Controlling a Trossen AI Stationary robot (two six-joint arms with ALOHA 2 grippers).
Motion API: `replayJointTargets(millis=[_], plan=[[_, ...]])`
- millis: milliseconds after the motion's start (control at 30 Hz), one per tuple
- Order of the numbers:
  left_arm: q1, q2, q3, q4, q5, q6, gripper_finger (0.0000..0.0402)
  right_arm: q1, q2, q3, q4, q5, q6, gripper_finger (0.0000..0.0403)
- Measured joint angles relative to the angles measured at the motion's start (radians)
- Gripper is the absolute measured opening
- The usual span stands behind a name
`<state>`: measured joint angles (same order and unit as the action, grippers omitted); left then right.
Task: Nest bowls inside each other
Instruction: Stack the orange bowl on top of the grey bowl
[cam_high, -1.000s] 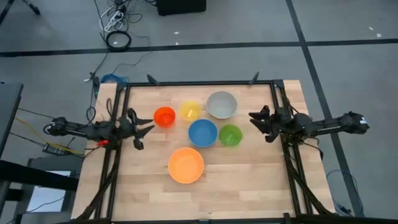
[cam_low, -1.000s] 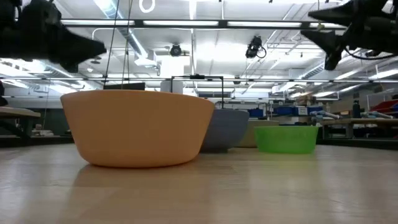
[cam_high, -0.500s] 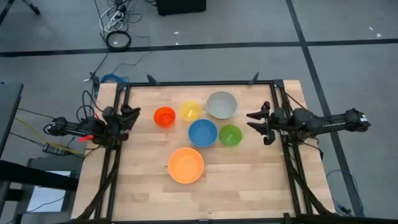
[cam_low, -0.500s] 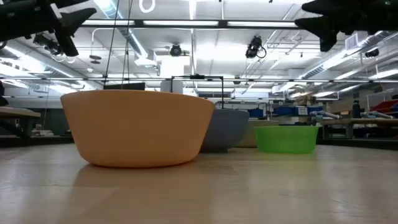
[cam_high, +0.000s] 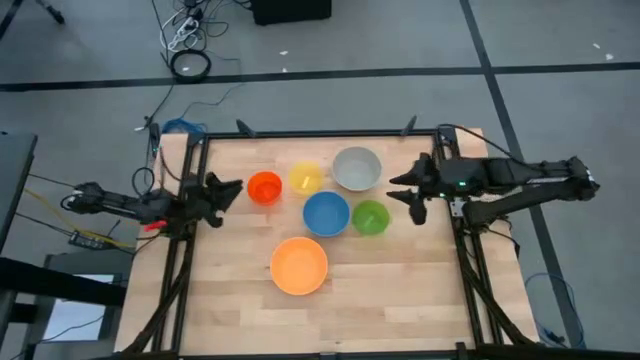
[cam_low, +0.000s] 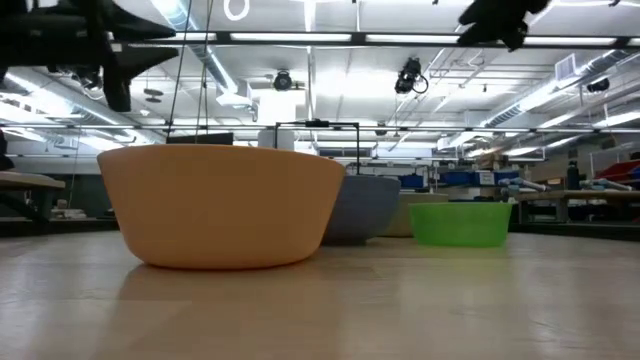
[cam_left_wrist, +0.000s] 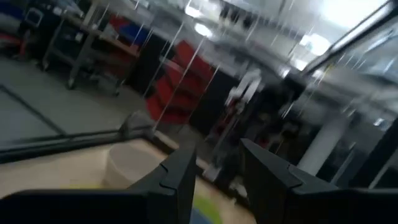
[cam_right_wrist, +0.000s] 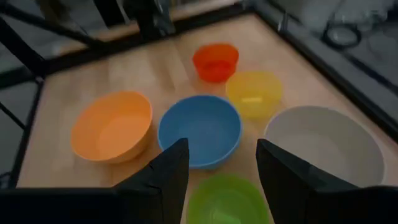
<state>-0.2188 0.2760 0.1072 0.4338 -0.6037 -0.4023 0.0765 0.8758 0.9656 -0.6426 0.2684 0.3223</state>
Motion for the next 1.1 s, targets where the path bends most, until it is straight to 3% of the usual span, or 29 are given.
replayJointTargets(millis=[167,333,433,567,733,1100], plan=[[0.0,0.272,0.178,-0.099,0.011,0.028,0.0131,-0.025,0.221,0.188,-0.137,0.0,0.008,0.0178],[0.0,0.511,0.417,-0.392,0.013,0.031,0.0131,-0.052,0.373,0.253,-0.121,-0.006,-0.002,0.0177],[0.0,0.62,0.549,-0.602,0.041,0.019,0.0131,-0.056,0.439,0.252,-0.082,-0.089,-0.007,0.0177],[0.0,0.731,0.674,-0.767,0.169,0.015,0.0131,-0.047,0.511,0.253,-0.021,-0.264,-0.03,0.0178],[-0.001,0.822,0.73,-0.838,0.342,0.044,0.0131,-0.022,0.591,0.253,0.048,-0.309,-0.04,0.0178],[-0.001,0.937,0.733,-0.881,0.342,0.029,0.0131,-0.021,0.728,0.252,0.118,-0.288,-0.045,0.0178]])
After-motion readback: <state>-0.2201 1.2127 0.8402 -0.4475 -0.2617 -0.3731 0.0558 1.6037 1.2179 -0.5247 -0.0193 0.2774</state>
